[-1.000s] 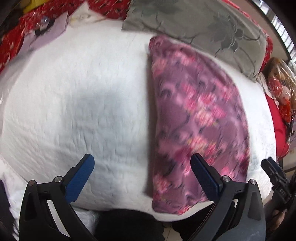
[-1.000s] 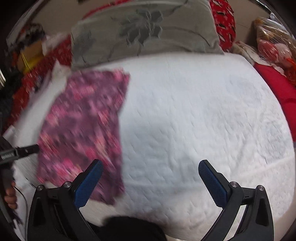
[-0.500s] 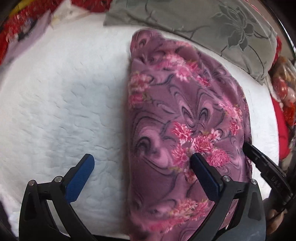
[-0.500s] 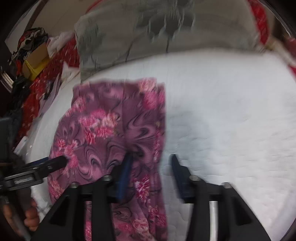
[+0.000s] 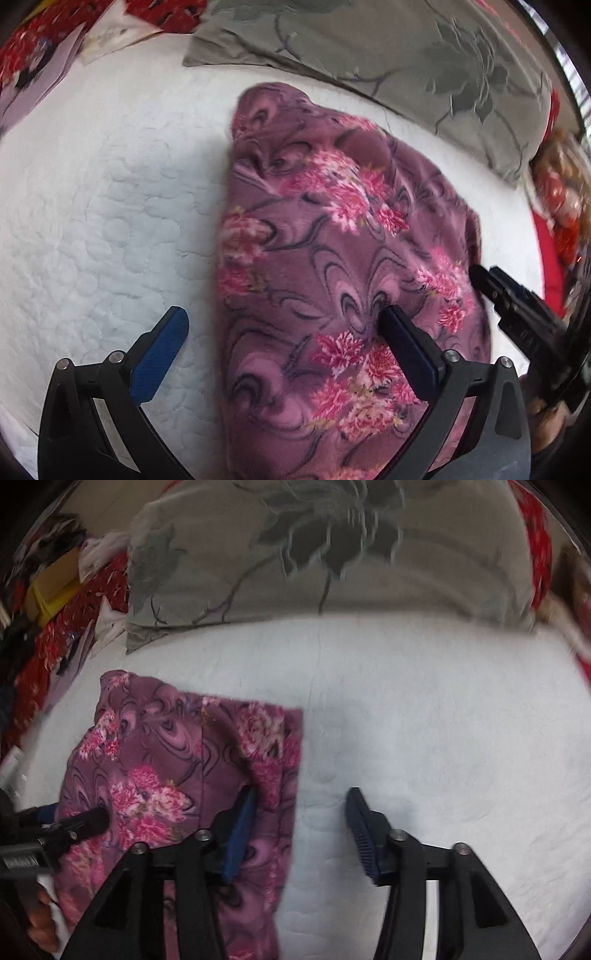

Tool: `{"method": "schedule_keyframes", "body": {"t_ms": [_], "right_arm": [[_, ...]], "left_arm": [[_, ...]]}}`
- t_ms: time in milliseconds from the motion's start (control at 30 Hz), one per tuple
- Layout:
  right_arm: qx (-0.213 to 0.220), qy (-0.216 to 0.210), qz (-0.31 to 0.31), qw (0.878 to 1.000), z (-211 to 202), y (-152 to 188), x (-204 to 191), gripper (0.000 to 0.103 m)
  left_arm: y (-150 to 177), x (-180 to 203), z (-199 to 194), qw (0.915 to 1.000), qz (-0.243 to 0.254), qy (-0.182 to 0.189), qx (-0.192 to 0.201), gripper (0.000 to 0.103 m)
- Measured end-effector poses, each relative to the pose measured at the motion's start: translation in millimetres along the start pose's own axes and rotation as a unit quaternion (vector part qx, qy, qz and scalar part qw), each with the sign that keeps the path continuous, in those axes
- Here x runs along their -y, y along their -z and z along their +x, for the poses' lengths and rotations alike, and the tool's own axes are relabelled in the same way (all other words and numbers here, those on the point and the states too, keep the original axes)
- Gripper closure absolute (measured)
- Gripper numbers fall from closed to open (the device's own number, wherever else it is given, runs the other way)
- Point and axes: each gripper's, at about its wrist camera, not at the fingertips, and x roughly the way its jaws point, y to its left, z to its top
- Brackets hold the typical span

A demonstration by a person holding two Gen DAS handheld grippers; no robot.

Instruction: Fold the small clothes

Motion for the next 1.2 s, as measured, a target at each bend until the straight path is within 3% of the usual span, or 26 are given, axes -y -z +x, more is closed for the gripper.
{"method": "schedule_keyframes", "body": {"t_ms": [133,200,233,333,533,667,967,1200], "right_arm": [[0.007,0.031,-0.037,0.999,-28.3,11.4,-3.4,0.046],[0.013,0.036,-0.046,0.998,-47.5,22.4,-5.7,0.034],[0.016,0.036,-0.046,0.998,-57.9,28.9,-6.0,0.021],[0.029,0.039,-0.041,0.998,-86.4,50.9,-6.3,0.005],[-0.006,0.065,-0.041,0.997,-109.8,96.7,-1.4,0.003],[0.009,0.076,-0.023,0.997,-132.5,127.3,7.6,0.003],[0.077,0.109,-0.046,0.990,-173.7,153.4,4.5,0.003],[0.103,0.112,-0.055,0.987,-187.7,159.3,2.6,0.003]], "left_arm": [[17.4,-6.0,-26.4,0.9994,0.014,-0.017,0.027,0.000],[33.7,-6.4,-41.2,0.9982,0.027,-0.027,0.046,0.000],[38.9,-5.8,-45.6,0.9974,0.032,-0.035,0.054,0.000],[71.2,-5.1,-62.0,0.9929,0.051,-0.075,0.076,0.000],[118.0,-14.3,-82.9,0.9834,0.072,-0.129,0.105,0.000],[139.3,-14.8,-92.6,0.9751,0.078,-0.162,0.130,0.000],[161.2,-0.4,-106.0,0.9678,0.096,-0.178,0.150,0.000],[170.6,16.5,-110.4,0.9691,0.106,-0.162,0.153,0.000]]}}
